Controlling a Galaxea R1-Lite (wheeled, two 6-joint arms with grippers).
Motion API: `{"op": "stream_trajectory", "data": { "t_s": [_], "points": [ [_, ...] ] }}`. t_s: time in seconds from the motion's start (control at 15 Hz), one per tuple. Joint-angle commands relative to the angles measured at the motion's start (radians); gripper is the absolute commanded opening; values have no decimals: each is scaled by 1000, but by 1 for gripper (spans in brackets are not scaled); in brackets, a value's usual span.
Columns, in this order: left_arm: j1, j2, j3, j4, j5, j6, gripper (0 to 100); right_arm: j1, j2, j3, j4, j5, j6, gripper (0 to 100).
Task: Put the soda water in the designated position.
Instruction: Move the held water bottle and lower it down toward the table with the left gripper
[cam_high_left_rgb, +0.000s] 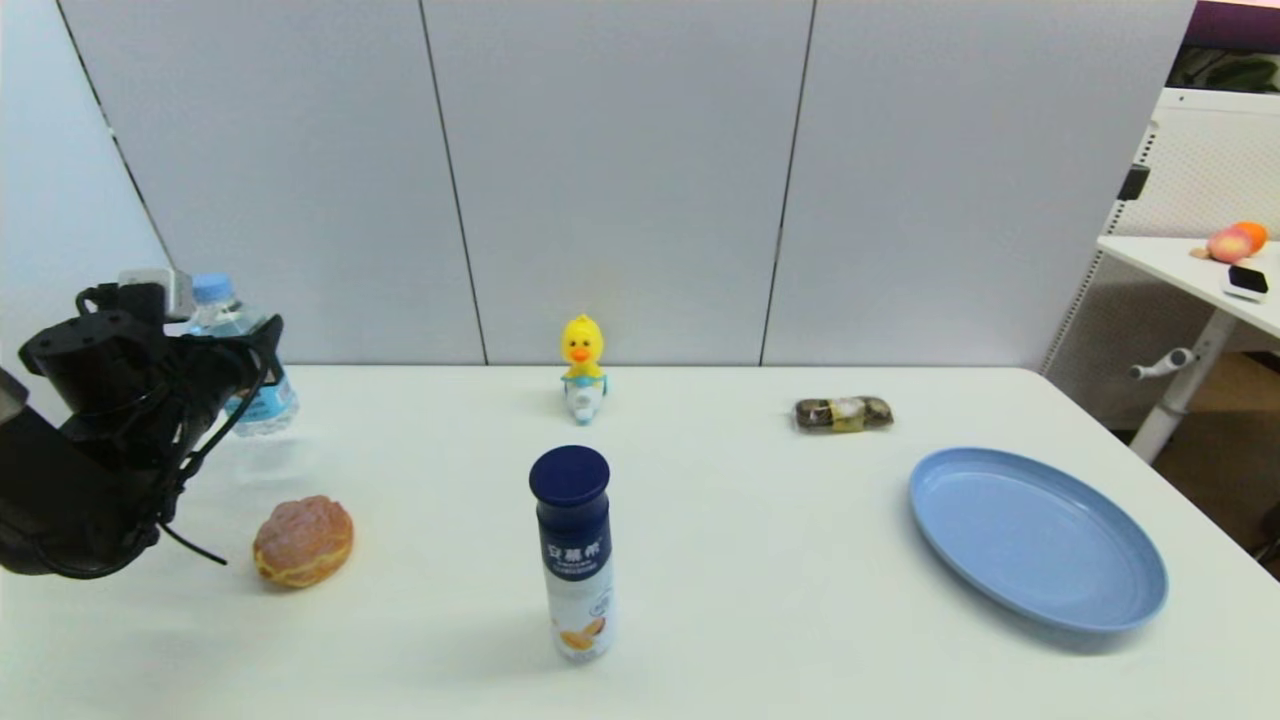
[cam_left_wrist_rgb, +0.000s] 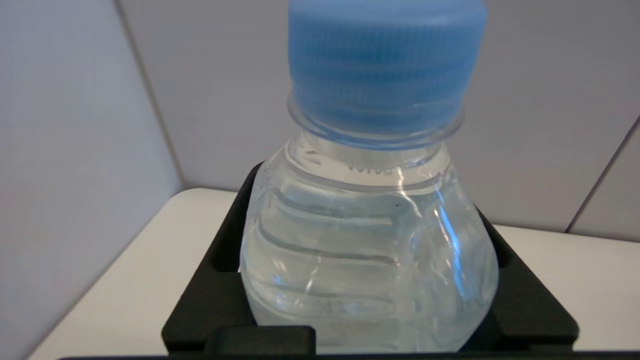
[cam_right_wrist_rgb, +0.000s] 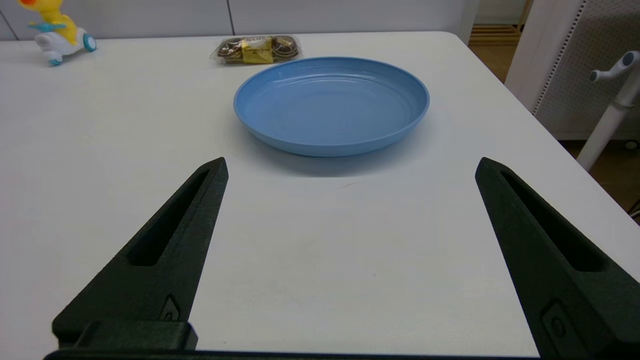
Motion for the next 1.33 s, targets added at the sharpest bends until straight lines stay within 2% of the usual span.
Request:
{"op": "stream_trajectory", "data": {
  "t_s": [0.07,0.53,1.33],
  "points": [
    [51,-235,217,-8,1,18,0,-1,0,-2,0,0,0,100],
    [51,-416,471,-43,4,19,0,-1,0,0,0,0,0,100],
    [49,-390,583,-45,2,13,0,-1,0,0,0,0,0,100]
  ]
}}
